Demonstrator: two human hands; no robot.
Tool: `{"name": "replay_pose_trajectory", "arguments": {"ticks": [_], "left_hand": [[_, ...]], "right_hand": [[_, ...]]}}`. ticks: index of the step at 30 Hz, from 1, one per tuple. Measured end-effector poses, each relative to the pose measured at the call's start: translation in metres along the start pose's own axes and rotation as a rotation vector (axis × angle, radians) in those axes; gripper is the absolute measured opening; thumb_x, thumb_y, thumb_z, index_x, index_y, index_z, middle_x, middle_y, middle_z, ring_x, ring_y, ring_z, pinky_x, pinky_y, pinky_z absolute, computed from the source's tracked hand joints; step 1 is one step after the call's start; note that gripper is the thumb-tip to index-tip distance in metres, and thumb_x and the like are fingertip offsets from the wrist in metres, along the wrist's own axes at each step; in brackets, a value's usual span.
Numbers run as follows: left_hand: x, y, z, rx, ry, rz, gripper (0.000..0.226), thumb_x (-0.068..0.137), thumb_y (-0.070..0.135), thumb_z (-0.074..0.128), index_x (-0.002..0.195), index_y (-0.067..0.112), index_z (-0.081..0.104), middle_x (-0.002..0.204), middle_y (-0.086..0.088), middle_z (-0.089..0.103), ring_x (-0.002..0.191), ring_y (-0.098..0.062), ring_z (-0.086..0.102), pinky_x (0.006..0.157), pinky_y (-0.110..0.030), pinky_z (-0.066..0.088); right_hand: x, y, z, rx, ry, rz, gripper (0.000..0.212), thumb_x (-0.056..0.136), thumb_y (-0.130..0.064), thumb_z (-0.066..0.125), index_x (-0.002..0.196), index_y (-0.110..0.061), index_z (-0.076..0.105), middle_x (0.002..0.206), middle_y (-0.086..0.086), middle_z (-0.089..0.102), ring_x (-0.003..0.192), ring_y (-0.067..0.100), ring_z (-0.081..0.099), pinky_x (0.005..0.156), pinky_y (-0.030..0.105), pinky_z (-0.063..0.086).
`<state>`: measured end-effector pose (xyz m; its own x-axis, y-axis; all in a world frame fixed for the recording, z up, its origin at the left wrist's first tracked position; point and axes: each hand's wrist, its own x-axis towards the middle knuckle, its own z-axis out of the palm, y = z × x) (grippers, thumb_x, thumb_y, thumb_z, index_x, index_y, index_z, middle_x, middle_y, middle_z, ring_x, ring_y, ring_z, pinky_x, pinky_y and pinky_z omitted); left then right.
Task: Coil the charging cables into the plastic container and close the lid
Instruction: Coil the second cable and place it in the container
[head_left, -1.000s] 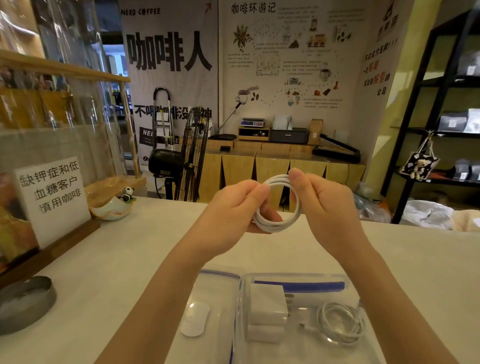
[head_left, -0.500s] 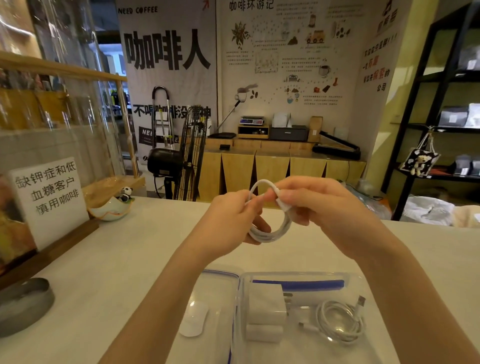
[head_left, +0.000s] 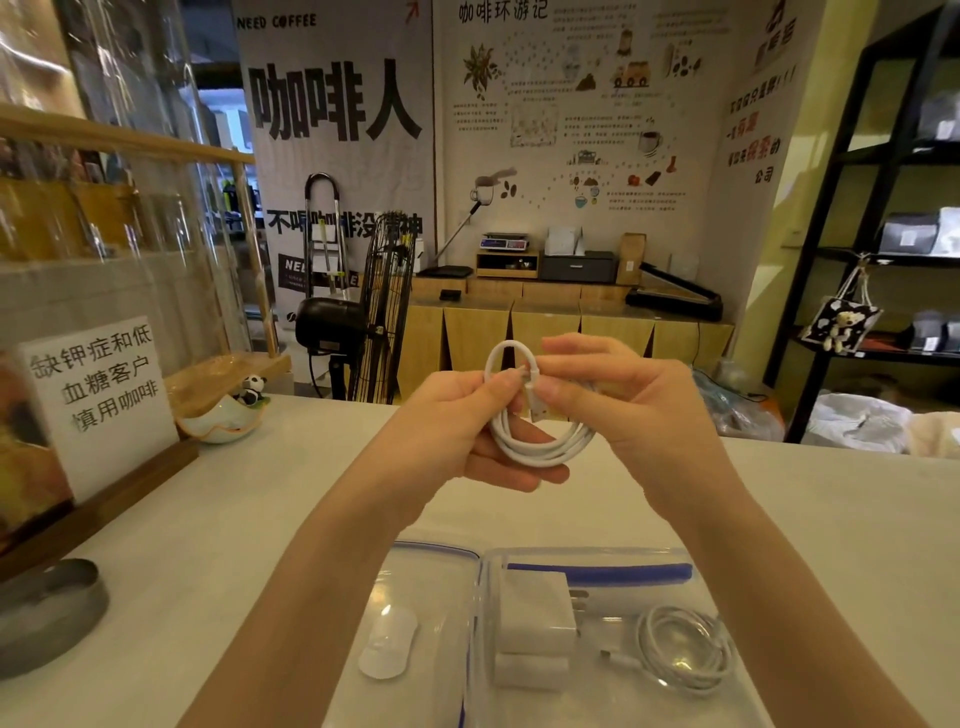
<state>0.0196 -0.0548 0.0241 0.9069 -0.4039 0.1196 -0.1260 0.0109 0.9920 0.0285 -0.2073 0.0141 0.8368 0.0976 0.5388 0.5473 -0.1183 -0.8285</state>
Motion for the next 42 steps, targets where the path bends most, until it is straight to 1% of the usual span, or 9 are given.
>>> {"name": "replay_pose_trajectory", "arguments": {"ticks": [4,9,14,18,23,27,31,37,42], "left_hand": [[0.001,-0.003,0.005,0.009,0.063,0.065,0.033,0.094,0.028,0.036,0.071,0.012,0.055,0.063,-0.005,0.072,0.063,-0.023,0.072,0.047,-0.022,0.055],[0.002,-0.004,0.009,0.103,0.128,0.142,0.03,0.094,0.027,0.037,0.077,0.015,0.059,0.059,0.003,0.071,0.057,-0.015,0.07,0.046,-0.022,0.055],[0.002,-0.002,0.004,0.092,0.115,0.086,0.031,0.093,0.028,0.038,0.074,0.013,0.058,0.059,-0.003,0.071,0.056,-0.019,0.07,0.045,-0.023,0.055],[0.003,-0.004,0.001,0.041,0.08,0.065,0.033,0.093,0.027,0.039,0.084,0.005,0.061,0.065,-0.008,0.072,0.059,-0.022,0.071,0.043,-0.023,0.053],[0.003,-0.005,-0.004,-0.157,0.036,0.014,0.033,0.092,0.028,0.038,0.069,0.01,0.053,0.06,-0.009,0.07,0.053,-0.02,0.069,0.039,-0.02,0.051],[0.002,-0.003,-0.007,-0.31,-0.068,0.015,0.028,0.08,0.033,0.043,0.07,0.009,0.054,0.059,-0.01,0.07,0.051,-0.017,0.069,0.037,-0.018,0.05],[0.0,0.0,-0.012,-0.246,-0.063,0.021,0.031,0.075,0.038,0.044,0.067,0.01,0.055,0.056,-0.008,0.069,0.052,-0.017,0.069,0.036,-0.017,0.05],[-0.003,0.004,-0.019,0.127,-0.04,0.014,0.031,0.073,0.04,0.048,0.065,0.012,0.059,0.056,-0.005,0.069,0.053,-0.019,0.069,0.045,-0.02,0.053],[-0.005,0.006,-0.014,0.334,-0.011,0.049,0.028,0.072,0.039,0.052,0.065,0.015,0.065,0.055,0.001,0.069,0.053,-0.012,0.067,0.052,-0.021,0.056]], "right_hand": [[-0.003,0.001,0.005,-0.125,0.207,-0.092,0.021,0.072,-0.016,0.07,0.088,-0.024,0.059,0.085,-0.006,0.067,0.076,0.007,0.065,0.065,0.016,0.054],[-0.001,-0.002,0.0,-0.016,-0.063,0.145,0.012,0.084,-0.023,0.056,0.09,-0.027,0.065,0.074,-0.007,0.068,0.064,0.007,0.065,0.056,0.017,0.054],[0.002,0.001,0.0,0.073,-0.07,0.25,0.017,0.085,-0.02,0.054,0.087,-0.009,0.068,0.057,0.0,0.057,0.053,0.013,0.05,0.043,0.018,0.042],[0.003,-0.002,-0.002,0.294,-0.222,0.416,0.028,0.084,-0.026,0.05,0.089,-0.006,0.069,0.084,0.017,0.054,0.074,0.029,0.047,0.059,0.029,0.038],[0.003,-0.001,-0.009,0.577,-0.337,0.533,0.058,0.089,-0.049,0.023,0.096,-0.003,0.058,0.08,0.018,0.047,0.068,0.023,0.047,0.057,0.027,0.033],[0.004,0.002,-0.007,0.601,-0.296,0.489,0.05,0.09,-0.048,0.021,0.108,-0.011,0.049,0.091,0.017,0.027,0.075,0.026,0.031,0.062,0.03,0.028],[0.005,0.0,-0.011,0.473,-0.212,0.47,0.029,0.093,-0.029,0.036,0.087,-0.008,0.054,0.058,0.002,0.034,0.049,0.01,0.033,0.044,0.02,0.03],[0.005,-0.012,-0.032,0.073,-0.295,0.45,0.034,0.09,-0.028,0.046,0.063,-0.016,0.063,0.047,-0.007,0.036,0.043,0.008,0.03,0.039,0.016,0.028],[-0.001,-0.023,-0.046,-0.243,-0.411,0.413,0.032,0.086,-0.033,0.049,0.065,-0.015,0.066,0.046,-0.005,0.038,0.045,0.009,0.032,0.043,0.017,0.029]]}}
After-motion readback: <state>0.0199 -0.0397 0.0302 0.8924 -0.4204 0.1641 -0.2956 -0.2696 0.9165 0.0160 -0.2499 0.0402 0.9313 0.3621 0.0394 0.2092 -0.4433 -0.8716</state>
